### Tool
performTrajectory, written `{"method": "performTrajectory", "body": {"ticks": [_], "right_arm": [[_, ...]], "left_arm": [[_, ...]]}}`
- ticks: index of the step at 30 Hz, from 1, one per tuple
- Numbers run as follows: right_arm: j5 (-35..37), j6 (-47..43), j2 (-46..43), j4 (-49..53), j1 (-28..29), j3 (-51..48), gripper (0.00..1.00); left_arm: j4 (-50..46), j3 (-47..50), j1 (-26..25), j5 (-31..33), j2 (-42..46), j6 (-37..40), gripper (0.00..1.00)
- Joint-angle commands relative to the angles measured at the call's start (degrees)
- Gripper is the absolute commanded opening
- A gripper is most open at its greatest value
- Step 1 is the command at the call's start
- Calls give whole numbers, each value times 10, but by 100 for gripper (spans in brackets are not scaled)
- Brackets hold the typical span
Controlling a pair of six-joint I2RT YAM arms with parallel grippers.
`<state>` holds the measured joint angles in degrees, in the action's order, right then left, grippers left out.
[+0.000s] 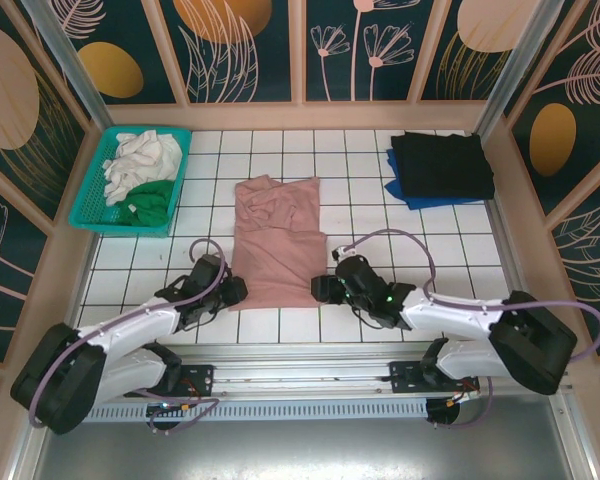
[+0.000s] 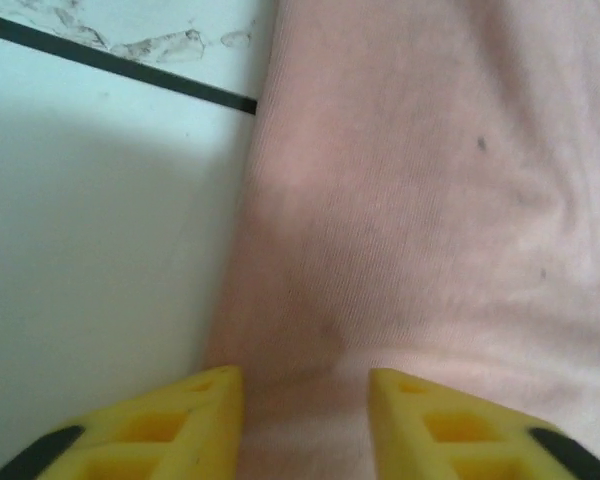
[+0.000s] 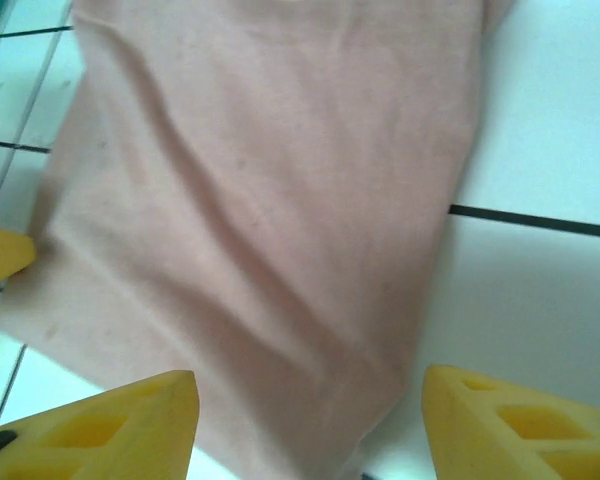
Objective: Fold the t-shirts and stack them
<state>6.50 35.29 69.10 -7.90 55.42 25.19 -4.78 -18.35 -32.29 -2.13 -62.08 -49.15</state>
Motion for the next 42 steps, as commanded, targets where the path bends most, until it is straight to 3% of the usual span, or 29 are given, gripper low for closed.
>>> {"method": "performTrajectory", "body": {"ticks": [1, 5, 9, 15, 19, 22, 25, 28, 34, 39, 42], "right_arm": [[34, 30, -8, 10, 36, -30, 63], [55, 45, 35, -2, 86, -18, 65], [79, 32, 93, 3, 100, 14, 67], [92, 11, 150, -29, 103, 47, 62], [105, 4, 163, -20, 102, 64, 42], [117, 0, 149, -1, 102, 76, 18], [128, -6, 110, 14, 106, 80, 6], [135, -12, 64, 28, 108, 82, 0], [137, -14, -3, 66, 109, 92, 0], [163, -25, -10, 122, 98, 158, 0], [156, -40, -3, 125, 60, 196, 0]], "left_arm": [[-64, 16, -7, -4, 39, -21, 50], [-51, 39, -15, -11, 46, -35, 52], [-3, 48, -25, -25, 16, -42, 52], [37, 46, -36, -42, -7, -45, 39], [18, 39, -35, -45, 13, -41, 16], [-7, 25, -35, -43, 41, -37, 0], [-37, 0, -35, -33, 65, -30, 0], [-63, -28, -35, -23, 78, -22, 0], [-112, -94, -35, 0, 94, -7, 0], [-164, -190, -34, 75, 93, 10, 0], [-171, -247, -19, 114, 69, 28, 0]]}}
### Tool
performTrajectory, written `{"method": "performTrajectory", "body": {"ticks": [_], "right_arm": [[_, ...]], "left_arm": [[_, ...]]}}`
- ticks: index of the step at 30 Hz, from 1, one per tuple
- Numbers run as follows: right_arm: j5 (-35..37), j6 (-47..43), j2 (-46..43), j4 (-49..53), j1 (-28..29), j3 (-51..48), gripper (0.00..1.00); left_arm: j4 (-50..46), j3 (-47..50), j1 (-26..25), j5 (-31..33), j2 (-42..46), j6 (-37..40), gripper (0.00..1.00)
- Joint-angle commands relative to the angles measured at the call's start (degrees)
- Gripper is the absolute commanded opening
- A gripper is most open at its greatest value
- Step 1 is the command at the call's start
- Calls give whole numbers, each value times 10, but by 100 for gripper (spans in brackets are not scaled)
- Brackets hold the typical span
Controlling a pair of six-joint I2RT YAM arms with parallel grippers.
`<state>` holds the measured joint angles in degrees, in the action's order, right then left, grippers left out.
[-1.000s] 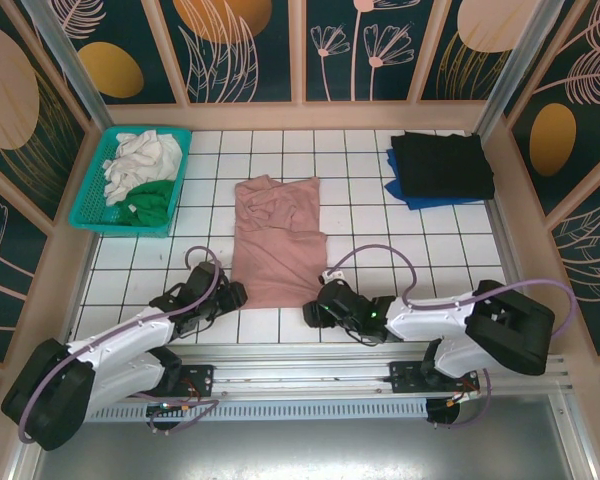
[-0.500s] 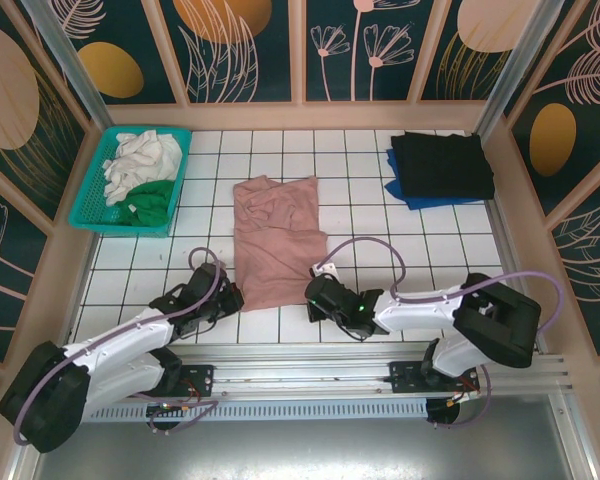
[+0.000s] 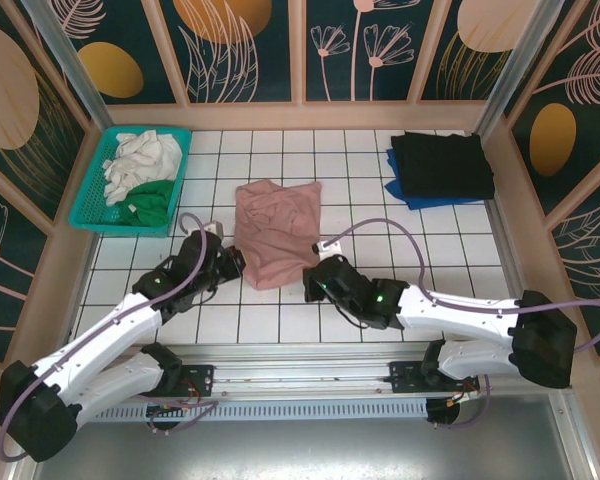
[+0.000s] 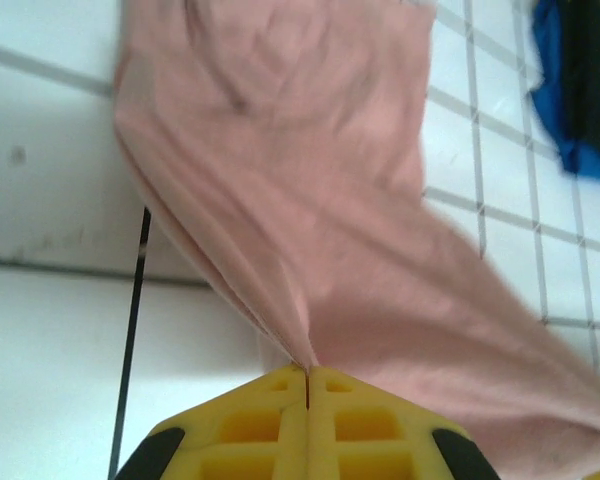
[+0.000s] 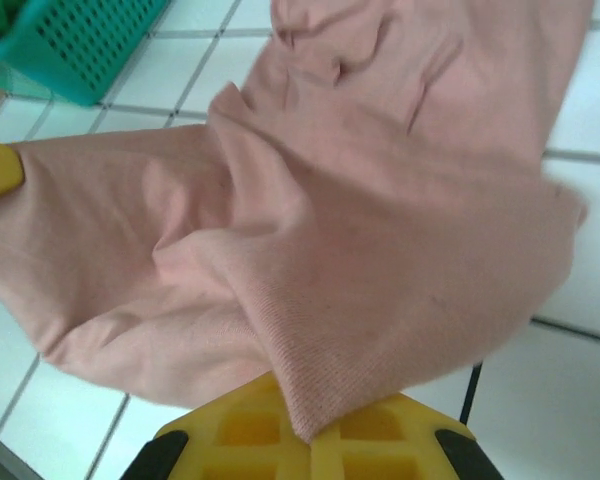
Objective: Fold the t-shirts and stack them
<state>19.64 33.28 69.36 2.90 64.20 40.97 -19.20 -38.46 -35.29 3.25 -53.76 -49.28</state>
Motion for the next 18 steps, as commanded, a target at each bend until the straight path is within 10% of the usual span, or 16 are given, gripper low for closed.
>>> {"method": "performTrajectory", "body": {"ticks": [1, 18], "right_arm": [[12, -26, -3, 9, -45, 46, 0], [-250, -110, 251, -93, -296, 236, 0]], "left_arm": [[-25, -64, 23, 62, -29, 36, 0], [59, -304, 197, -9, -366, 93, 0]]}}
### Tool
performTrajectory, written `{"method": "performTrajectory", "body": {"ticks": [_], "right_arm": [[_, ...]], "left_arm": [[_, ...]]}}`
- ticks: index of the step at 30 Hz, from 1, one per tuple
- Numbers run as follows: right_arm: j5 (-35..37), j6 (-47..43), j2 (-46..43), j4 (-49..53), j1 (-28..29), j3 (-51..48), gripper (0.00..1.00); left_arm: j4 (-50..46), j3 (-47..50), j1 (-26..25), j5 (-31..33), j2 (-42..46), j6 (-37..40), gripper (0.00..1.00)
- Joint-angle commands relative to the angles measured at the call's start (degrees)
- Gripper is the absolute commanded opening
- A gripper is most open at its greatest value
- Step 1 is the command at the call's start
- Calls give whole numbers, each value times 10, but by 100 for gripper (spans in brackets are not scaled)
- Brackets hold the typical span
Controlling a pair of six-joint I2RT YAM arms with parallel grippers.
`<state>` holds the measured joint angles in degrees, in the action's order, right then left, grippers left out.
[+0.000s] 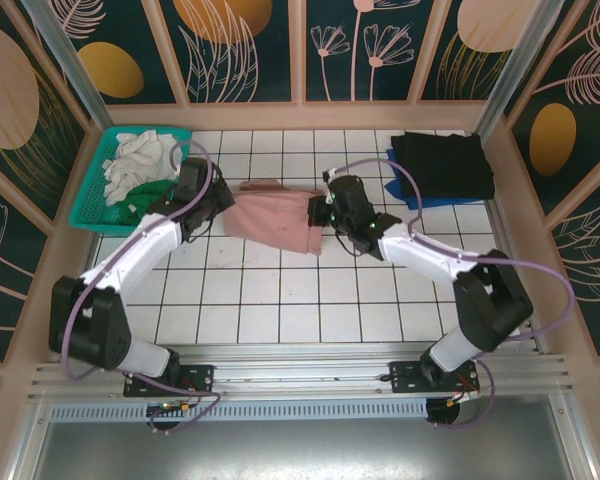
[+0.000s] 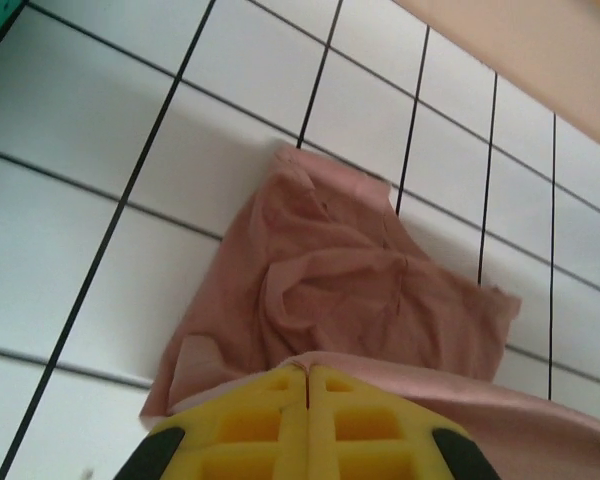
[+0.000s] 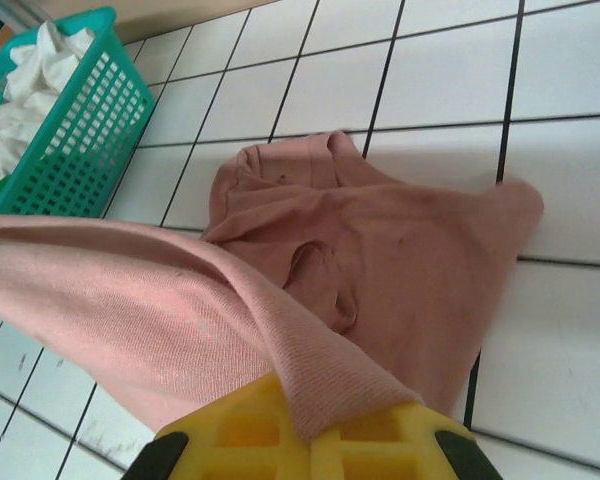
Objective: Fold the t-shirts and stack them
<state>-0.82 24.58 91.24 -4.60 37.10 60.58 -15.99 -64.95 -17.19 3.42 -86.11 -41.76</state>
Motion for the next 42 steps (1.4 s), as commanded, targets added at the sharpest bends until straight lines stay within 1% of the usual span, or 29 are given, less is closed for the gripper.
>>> {"method": "performTrajectory", "body": {"ticks": [1, 2, 3, 4, 5, 9, 10, 11, 13, 15, 16, 17, 18, 19, 20, 22, 24, 26, 28, 29, 31, 34, 36, 39, 42], "right_arm": [[-55, -24, 52, -16, -39, 56, 0], [-71, -25, 71, -17, -53, 69, 0], [-84, -24, 87, -20, -54, 80, 0], [-95, -19, 105, -23, -78, 92, 0], [-107, -19, 122, -29, -88, 103, 0], [-123, -16, 191, -34, -118, 147, 0], [-148, -14, 214, -39, -127, 163, 0], [-177, -14, 241, -40, -134, 184, 0], [-206, -17, 294, -20, -145, 233, 0], [-202, -26, 332, 14, -148, 272, 9], [-187, -29, 339, 30, -152, 286, 18], [-173, -30, 338, 40, -156, 293, 27], [-161, -29, 332, 49, -159, 296, 34], [-146, -31, 320, 55, -161, 294, 37], [-125, -31, 306, 61, -162, 289, 39], [-75, -30, 269, 70, -156, 262, 44], [-40, -28, 235, 56, -142, 221, 45], [-52, -25, 214, 28, -121, 184, 45], [-86, -23, 217, 4, -98, 165, 45], [-86, -21, 223, 3, -88, 165, 44], [-75, -17, 242, 2, -73, 161, 35], [-90, 0, 261, -11, -79, 140, 27], [-94, 3, 264, -20, -87, 120, 26], [-82, -4, 249, -5, -101, 106, 26], [-75, -14, 204, -8, -103, 74, 33]], "left_arm": [[31, -61, 22, -21, -70, 21, 0], [28, -83, 27, -29, -98, 22, 0], [25, -104, 31, -37, -116, 21, 0], [25, -127, 34, -48, -155, 23, 0], [24, -151, 35, -54, -180, 25, 0], [2, -256, 39, -74, -280, 35, 0], [-9, -287, 39, -70, -307, 36, 6], [-25, -317, 41, -67, -333, 38, 15], [-53, -366, 44, -65, -377, 43, 39], [-67, -393, 47, -61, -402, 51, 45], [-71, -400, 47, -56, -408, 56, 50], [-72, -400, 47, -50, -407, 65, 57], [-71, -398, 48, -44, -404, 71, 63], [-73, -396, 47, -39, -400, 80, 64], [-73, -391, 47, -41, -395, 87, 64], [-47, -341, 45, -54, -366, 98, 67], [-12, -274, 40, -64, -334, 103, 67], [11, -208, 29, -61, -312, 100, 67], [39, -151, 11, -69, -300, 99, 67], [42, -136, 3, -69, -301, 97, 67], [45, -108, -6, -72, -306, 87, 62], [68, -54, -13, -75, -296, 75, 61], [69, -28, -17, -70, -285, 70, 60], [75, 15, -34, -68, -256, 67, 60], [86, 61, -58, -78, -215, 52, 60]]}}
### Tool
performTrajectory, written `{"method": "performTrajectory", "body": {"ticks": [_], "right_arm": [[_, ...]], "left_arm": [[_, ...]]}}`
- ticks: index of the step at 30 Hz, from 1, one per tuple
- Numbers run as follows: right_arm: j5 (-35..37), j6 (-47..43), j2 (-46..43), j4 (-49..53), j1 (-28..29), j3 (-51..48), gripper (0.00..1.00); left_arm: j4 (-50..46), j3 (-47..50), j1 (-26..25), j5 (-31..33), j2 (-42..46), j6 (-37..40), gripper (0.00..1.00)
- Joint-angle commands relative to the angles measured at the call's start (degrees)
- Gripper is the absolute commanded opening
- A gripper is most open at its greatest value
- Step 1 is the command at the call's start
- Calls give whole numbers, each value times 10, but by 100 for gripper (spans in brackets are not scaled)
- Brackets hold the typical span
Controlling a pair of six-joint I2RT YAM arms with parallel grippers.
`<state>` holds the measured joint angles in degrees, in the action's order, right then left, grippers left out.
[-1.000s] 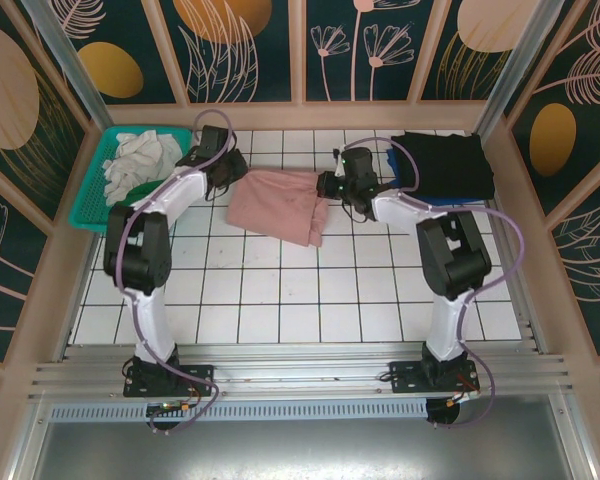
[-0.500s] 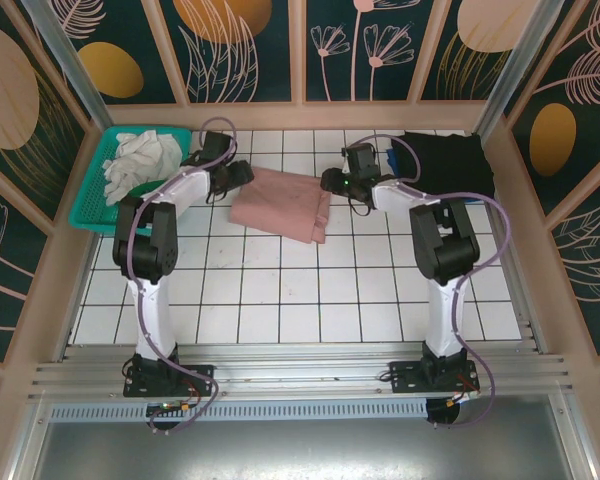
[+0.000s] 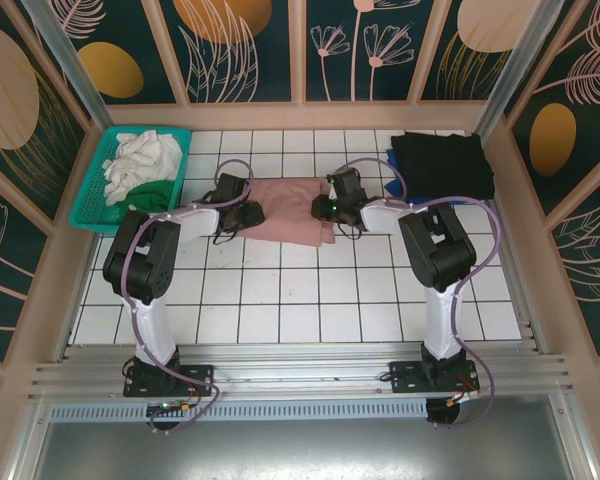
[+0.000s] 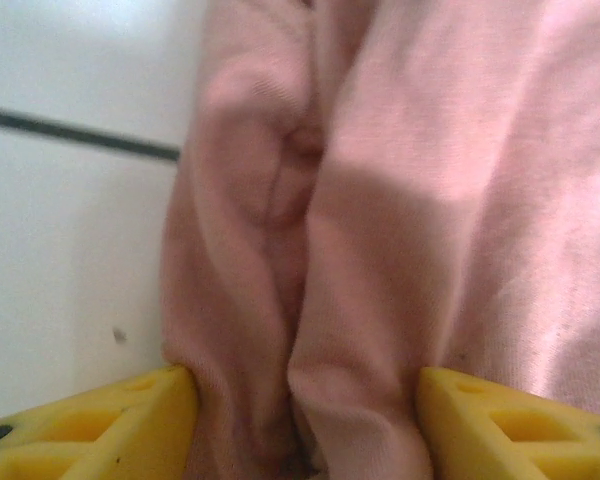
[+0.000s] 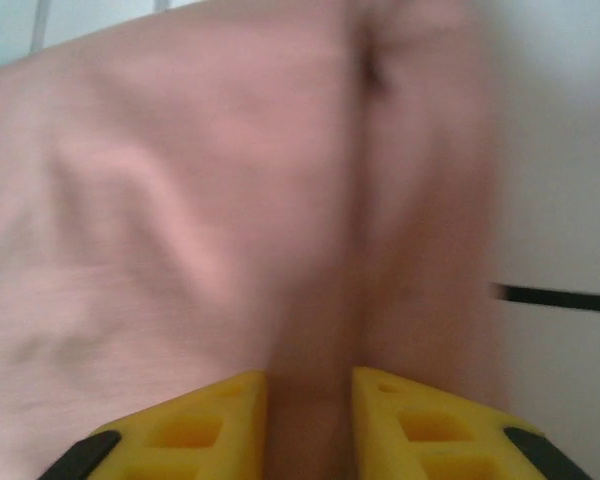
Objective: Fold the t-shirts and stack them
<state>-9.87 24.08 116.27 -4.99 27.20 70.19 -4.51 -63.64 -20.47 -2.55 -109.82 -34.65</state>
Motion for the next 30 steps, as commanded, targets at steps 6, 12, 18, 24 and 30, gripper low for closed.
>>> {"method": "performTrajectory", "body": {"ticks": [6, 12, 18, 24, 30], "right_arm": [[38, -25, -126, -15, 33, -104, 46], [97, -36, -115, 0, 86, -135, 44], [121, -22, -119, -8, 96, -187, 45], [118, -5, -116, 1, 98, -198, 47], [70, 25, -185, 3, 67, -176, 48]], "left_arm": [[-16, 138, -57, -21, 112, -43, 68], [-93, 104, -57, 69, 143, -30, 70], [-96, 83, -70, 56, 180, -39, 67], [-79, 109, -149, 61, 236, -79, 67], [-6, 176, -178, 17, 200, -106, 61]]}}
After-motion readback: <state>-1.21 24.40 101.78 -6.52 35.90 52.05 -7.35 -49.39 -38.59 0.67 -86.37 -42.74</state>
